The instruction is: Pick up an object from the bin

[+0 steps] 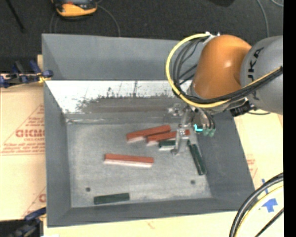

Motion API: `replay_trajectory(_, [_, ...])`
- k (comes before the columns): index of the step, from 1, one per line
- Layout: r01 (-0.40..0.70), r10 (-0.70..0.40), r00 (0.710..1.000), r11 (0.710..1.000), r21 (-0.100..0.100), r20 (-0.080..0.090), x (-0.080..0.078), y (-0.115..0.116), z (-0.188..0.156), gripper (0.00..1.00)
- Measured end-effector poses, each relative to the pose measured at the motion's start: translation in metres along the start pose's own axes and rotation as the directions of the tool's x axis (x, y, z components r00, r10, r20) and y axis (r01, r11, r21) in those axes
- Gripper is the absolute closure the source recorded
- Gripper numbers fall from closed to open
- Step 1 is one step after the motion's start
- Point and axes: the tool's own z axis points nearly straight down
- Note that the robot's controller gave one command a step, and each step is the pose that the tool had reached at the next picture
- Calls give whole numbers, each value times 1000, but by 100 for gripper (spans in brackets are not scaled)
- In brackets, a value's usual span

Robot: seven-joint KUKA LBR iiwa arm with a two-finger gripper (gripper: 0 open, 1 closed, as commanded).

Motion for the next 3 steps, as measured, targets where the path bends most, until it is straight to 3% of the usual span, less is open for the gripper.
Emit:
replay_trajectory(1, [0, 0, 1000, 1000, 0, 8, -2, 0, -4, 0])
replay_trajectory(2, [-343, 343, 939, 939, -8, 14, -70, -12, 114, 100])
replay_trajectory(3, [-339, 339, 941, 941, 0, 0, -64, -12, 121, 0])
